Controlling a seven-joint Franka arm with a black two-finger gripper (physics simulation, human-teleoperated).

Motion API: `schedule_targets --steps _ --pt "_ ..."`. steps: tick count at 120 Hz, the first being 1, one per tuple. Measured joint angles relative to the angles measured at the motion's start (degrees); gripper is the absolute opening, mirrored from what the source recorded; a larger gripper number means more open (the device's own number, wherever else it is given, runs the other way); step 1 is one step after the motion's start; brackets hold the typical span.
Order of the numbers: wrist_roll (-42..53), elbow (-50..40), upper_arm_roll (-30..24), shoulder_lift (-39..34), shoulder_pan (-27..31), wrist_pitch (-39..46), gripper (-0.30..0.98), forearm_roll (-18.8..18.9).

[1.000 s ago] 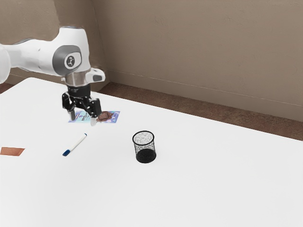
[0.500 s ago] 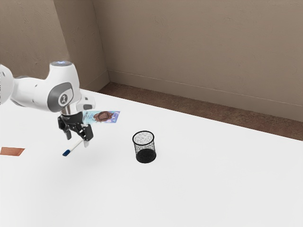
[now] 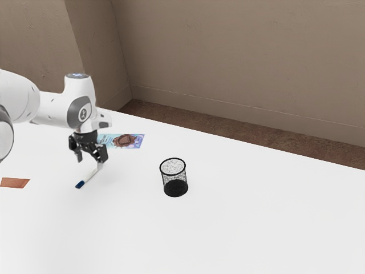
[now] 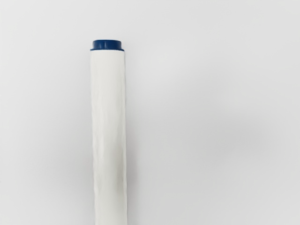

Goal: Put the marker into the pen holder.

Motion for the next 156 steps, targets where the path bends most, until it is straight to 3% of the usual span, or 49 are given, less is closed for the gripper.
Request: schedule_targets --steps 49,82,119,156 --pt "1.9 9.71 -0.3 8.49 1.62 -2.33 0.69 -2.05" --pt "2.72 11.37 -0.65 10.09 2.92 -2.87 0.69 -5.1" --pt "3.3 12.4 -1.09 11.7 2.97 -2.94 0.64 -5.86" --pt "3.62 12.48 -1.09 11.7 2.97 -2.86 0.32 -6.3"
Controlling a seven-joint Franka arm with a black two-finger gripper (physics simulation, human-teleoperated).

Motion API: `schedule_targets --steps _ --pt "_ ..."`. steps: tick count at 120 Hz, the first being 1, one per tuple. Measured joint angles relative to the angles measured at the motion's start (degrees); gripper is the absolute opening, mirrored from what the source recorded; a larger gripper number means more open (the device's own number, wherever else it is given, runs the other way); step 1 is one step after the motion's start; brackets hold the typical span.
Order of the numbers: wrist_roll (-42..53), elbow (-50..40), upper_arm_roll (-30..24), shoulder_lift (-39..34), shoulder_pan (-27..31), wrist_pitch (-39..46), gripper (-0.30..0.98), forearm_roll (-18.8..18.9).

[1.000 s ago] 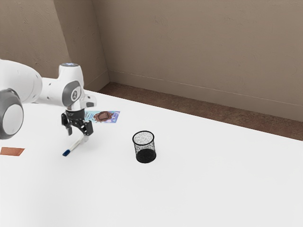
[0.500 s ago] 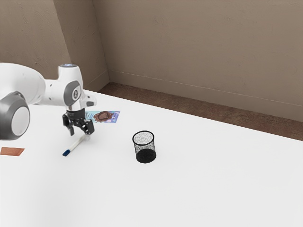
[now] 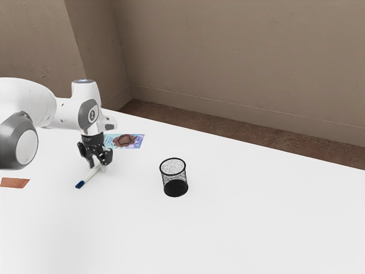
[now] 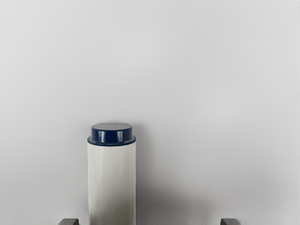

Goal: Put the marker into the pen holder.

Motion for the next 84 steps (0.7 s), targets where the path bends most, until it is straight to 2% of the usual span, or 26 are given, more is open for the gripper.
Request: schedule_targets --steps 21,61,84 --pt "0.13 -0.04 0.0 -0.02 0.02 0.04 0.18 -0.42" --pt "0.31 -0.06 0.0 0.62 0.03 0.16 0.08 -0.58" --pt "0.2 0.23 0.0 0.26 -0.01 0.2 -0.02 -0.32"
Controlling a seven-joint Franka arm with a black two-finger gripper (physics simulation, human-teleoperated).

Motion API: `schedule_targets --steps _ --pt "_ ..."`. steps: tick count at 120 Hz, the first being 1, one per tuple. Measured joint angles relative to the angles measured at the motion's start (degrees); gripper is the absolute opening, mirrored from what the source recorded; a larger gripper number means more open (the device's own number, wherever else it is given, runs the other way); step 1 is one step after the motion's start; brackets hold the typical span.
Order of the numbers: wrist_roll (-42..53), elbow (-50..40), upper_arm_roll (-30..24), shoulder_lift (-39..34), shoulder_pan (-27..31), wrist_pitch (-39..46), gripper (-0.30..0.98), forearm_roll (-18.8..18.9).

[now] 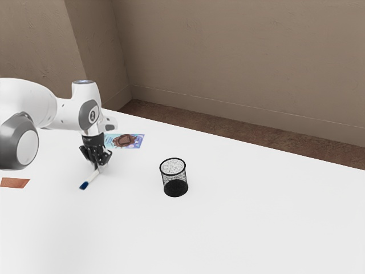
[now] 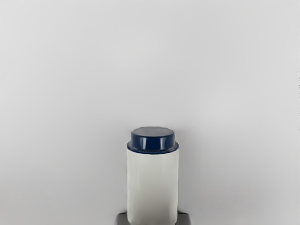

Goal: Put the marker into the pen holder.

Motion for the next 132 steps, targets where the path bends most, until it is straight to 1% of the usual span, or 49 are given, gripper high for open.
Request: schedule_targets --steps 13,25,37,58,69,96,132 --pt "-0.25 0.24 -0.67 -1.71 -0.14 0.09 -0.05 0.48" --pt "-0.55 -1.26 -2.69 -6.37 -0.36 2.59 -0.07 0.83" --pt "-0.94 -4.36 -5.44 -11.75 -0.42 7.2 -0.08 1.14" --pt "-1.9 -13.13 -12.79 -22.39 -0.51 17.48 -0.08 2.29" --pt "-2.44 -16.43 -15.29 -26.14 -0.56 21.86 -0.08 2.76" --pt "-3.32 -18.33 -18.82 -27.9 -0.55 27.38 -0.09 3.37" --pt "-3.88 -19.25 -23.44 -26.98 -0.6 29.66 -0.09 3.74"
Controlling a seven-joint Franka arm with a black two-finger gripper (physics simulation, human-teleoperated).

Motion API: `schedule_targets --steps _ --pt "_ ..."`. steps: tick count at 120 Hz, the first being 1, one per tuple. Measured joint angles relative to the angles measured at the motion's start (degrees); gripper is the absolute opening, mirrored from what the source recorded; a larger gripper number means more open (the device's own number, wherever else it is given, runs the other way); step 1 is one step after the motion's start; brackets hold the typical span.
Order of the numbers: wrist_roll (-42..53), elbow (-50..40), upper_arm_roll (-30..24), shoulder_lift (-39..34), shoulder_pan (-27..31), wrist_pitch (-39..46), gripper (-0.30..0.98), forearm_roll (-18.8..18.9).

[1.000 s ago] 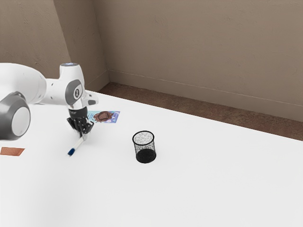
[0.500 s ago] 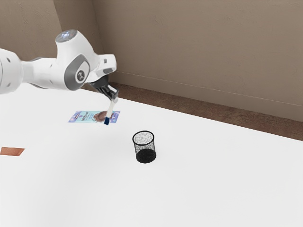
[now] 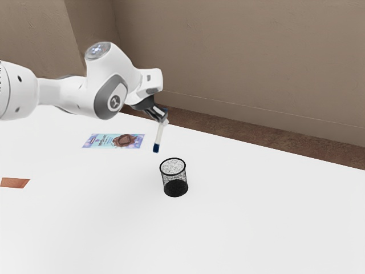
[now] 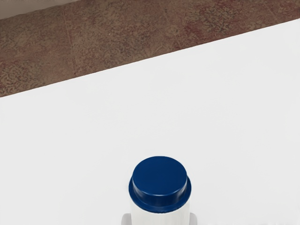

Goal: Put the marker into the pen holder.

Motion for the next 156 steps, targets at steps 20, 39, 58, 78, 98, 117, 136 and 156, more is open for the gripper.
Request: schedule_targets --steps 20,39,58,78,98,117,136,156 --pt "-0.16 -0.42 -1.93 1.07 0.12 0.35 -0.09 0.27" --pt "-0.28 0.32 -2.97 3.22 0.19 0.51 -0.09 0.87" --pt "-0.35 2.07 -3.72 5.3 0.09 0.56 -0.09 1.27" --pt "-0.41 2.86 -4.03 6.51 0.11 0.59 -0.09 2.47" --pt "0.1 2.86 -4.19 7.64 0.16 0.41 0.16 2.11" --pt "0.75 3.21 -3.92 7.51 0.19 -0.91 0.44 1.63" --pt "-0.15 20.12 1.53 7.41 0.3 -22.29 0.57 1.67" --pt "-2.33 29.0 10.56 0.62 -1.95 -42.99 0.63 2.03"
